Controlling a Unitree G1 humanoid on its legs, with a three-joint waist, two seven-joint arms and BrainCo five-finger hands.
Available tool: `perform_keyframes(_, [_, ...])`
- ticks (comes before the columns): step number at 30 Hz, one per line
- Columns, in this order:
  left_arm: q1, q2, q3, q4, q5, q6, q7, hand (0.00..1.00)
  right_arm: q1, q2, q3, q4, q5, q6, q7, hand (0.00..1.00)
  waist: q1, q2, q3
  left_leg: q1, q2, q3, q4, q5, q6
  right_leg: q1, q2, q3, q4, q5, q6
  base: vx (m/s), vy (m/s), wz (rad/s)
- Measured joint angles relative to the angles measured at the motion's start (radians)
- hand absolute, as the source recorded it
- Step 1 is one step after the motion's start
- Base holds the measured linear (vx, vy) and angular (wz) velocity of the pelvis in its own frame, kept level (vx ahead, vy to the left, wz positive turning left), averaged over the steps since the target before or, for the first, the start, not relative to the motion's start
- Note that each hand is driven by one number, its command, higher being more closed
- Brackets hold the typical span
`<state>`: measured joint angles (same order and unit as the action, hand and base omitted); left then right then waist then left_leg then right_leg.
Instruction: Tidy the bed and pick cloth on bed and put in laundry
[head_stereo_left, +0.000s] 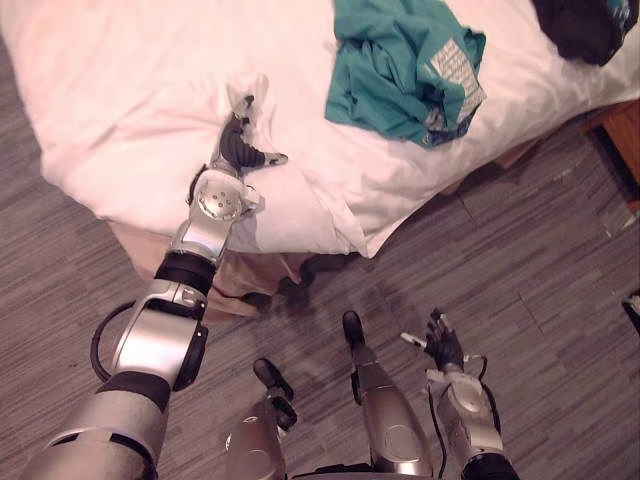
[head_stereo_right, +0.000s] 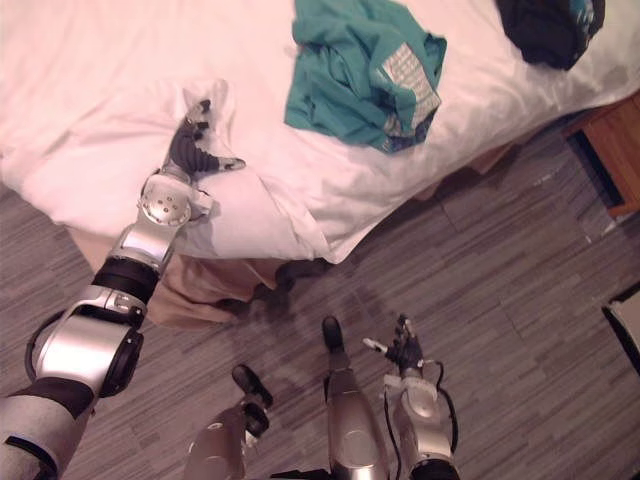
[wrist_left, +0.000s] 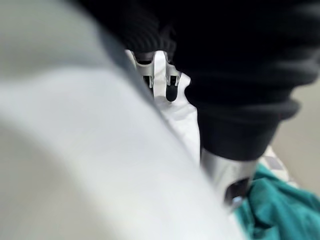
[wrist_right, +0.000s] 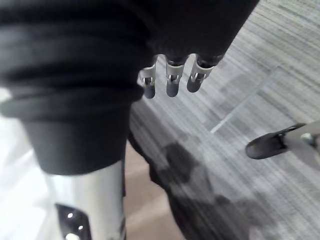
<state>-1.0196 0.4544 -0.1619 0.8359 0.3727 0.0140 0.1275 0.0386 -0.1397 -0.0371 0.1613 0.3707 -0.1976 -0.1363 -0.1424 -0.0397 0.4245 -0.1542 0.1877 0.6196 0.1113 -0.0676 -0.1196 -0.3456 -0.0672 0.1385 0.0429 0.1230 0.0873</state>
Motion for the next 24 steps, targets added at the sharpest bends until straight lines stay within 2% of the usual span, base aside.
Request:
perform_keyframes(2, [0.011, 0.004, 0.03, 0.0, 0.046, 0.038, -0.008, 1.0, 0.003, -0.032, -0.042, -0.101, 0.002, -0.007, -0.012, 0.0, -0.006, 0.0, 0.0, 0.009, 0.001, -0.004, 0.004, -0.003, 0.001, 0.017, -0.001, -0.004, -0.009, 0.001, 0.002, -0.03, -0.041, 0.0])
perform_keyframes(4, [0.093, 0.003, 0.089, -0.003, 0.061, 0.076, -0.008, 1.0, 0.007, -0.074, -0.157, -0.237, -0.01, -0.007, -0.046, 0.0, -0.02, 0.004, -0.003, 0.049, 0.012, -0.023, 0.003, -0.015, -0.001, 0.085, 0.001, -0.023, -0.035, 0.001, 0.005, -0.02, -0.042, 0.08])
perform_keyframes(6, [0.171, 0.003, 0.146, -0.028, 0.049, 0.09, 0.007, 1.0, 0.012, -0.12, -0.252, -0.354, -0.024, -0.008, -0.067, 0.0, -0.024, 0.007, -0.006, 0.08, 0.013, -0.037, -0.009, -0.018, 0.003, 0.124, 0.001, -0.043, -0.042, -0.008, 0.01, 0.01, -0.033, 0.19])
perform_keyframes(7, [0.227, 0.002, 0.185, -0.045, 0.032, 0.09, 0.029, 1.0, -0.001, -0.156, -0.307, -0.404, -0.057, -0.005, -0.074, 0.0, -0.024, 0.01, -0.014, 0.091, 0.011, -0.054, -0.021, -0.014, -0.002, 0.139, 0.001, -0.058, -0.044, -0.012, 0.012, 0.01, -0.032, 0.29])
perform_keyframes(9, [0.308, 0.003, 0.239, -0.056, 0.007, 0.086, 0.063, 1.0, -0.023, -0.196, -0.332, -0.432, -0.101, 0.017, -0.07, 0.0, -0.023, 0.014, -0.046, 0.096, 0.009, -0.073, -0.043, 0.01, -0.011, 0.149, 0.001, -0.082, -0.047, -0.013, 0.011, 0.02, -0.039, 0.33])
perform_keyframes(11, [0.407, 0.002, 0.287, -0.065, -0.031, 0.063, 0.07, 1.0, -0.079, -0.226, -0.313, -0.43, -0.173, 0.068, -0.062, 0.0, -0.019, 0.02, -0.054, 0.143, 0.005, -0.106, -0.066, 0.026, -0.016, 0.203, 0.003, -0.112, -0.051, -0.026, 0.001, 0.03, -0.029, 0.39])
perform_keyframes(12, [0.51, -0.005, 0.306, -0.071, -0.07, 0.037, 0.068, 1.0, -0.128, -0.254, -0.268, -0.423, -0.251, 0.111, -0.056, 0.0, -0.013, 0.039, -0.096, 0.156, 0.003, -0.129, -0.078, 0.032, -0.018, 0.218, 0.004, -0.132, -0.055, -0.032, 0.0, 0.03, -0.019, 0.45])
perform_keyframes(13, [0.597, -0.026, 0.326, -0.076, -0.106, 0.019, 0.065, 0.0, -0.169, -0.286, -0.216, -0.415, -0.297, 0.14, -0.045, 0.0, -0.003, 0.057, -0.127, 0.157, 0.0, -0.148, -0.081, 0.033, -0.018, 0.237, 0.001, -0.149, -0.073, -0.032, 0.0, 0.04, -0.019, 0.46])
perform_keyframes(14, [0.64, -0.042, 0.332, -0.078, -0.119, 0.014, 0.065, 0.0, -0.19, -0.305, -0.188, -0.411, -0.312, 0.158, -0.031, 0.0, 0.008, 0.068, -0.143, 0.159, -0.002, -0.158, -0.081, 0.034, -0.018, 0.249, 0.0, -0.158, -0.083, -0.031, -0.001, 0.07, -0.014, 0.44])
perform_keyframes(15, [0.721, -0.074, 0.352, -0.066, -0.139, 0.014, 0.068, 0.0, -0.232, -0.337, -0.132, -0.391, -0.333, 0.186, 0.003, 0.0, 0.034, 0.086, -0.168, 0.163, -0.007, -0.179, -0.081, 0.034, -0.017, 0.271, -0.001, -0.175, -0.096, -0.031, -0.001, 0.04, -0.004, 0.38])
perform_keyframes(16, [0.758, -0.086, 0.367, -0.06, -0.144, 0.014, 0.072, 0.0, -0.254, -0.349, -0.104, -0.371, -0.334, 0.198, 0.026, 1.0, 0.044, 0.09, -0.177, 0.167, -0.008, -0.193, -0.081, 0.034, -0.017, 0.286, -0.001, -0.187, -0.106, -0.03, -0.002, 0.03, -0.019, 0.55])
perform_keyframes(18, [0.909, -0.094, 0.434, -0.013, -0.189, 0.012, 0.09, 0.0, -0.352, -0.39, 0.003, -0.25, -0.354, 0.243, 0.125, 1.0, 0.098, 0.094, -0.201, 0.176, -0.009, -0.255, -0.081, 0.039, -0.016, 0.339, 0.002, -0.238, -0.133, -0.028, -0.006, 0.0, -0.04, 0.65])
perform_keyframes(21, [1.036, -0.098, 0.53, 0.057, -0.221, -0.005, 0.105, 0.0, -0.481, -0.419, 0.112, -0.104, -0.362, 0.269, 0.215, 1.0, 0.162, 0.084, -0.207, 0.165, -0.02, -0.313, -0.105, 0.062, -0.011, 0.348, -0.004, -0.283, -0.134, -0.031, -0.011, -0.05, -0.019, 0.56])
perform_keyframes(24, [1.11, -0.123, 0.579, 0.106, -0.268, -0.025, 0.098, 0.0, -0.643, -0.402, 0.201, 0.099, -0.319, 0.271, 0.257, 1.0, 0.218, 0.079, -0.206, 0.124, -0.045, -0.387, -0.133, 0.092, -0.001, 0.332, -0.023, -0.342, -0.14, -0.031, -0.01, -0.11, 0.025, 0.65])
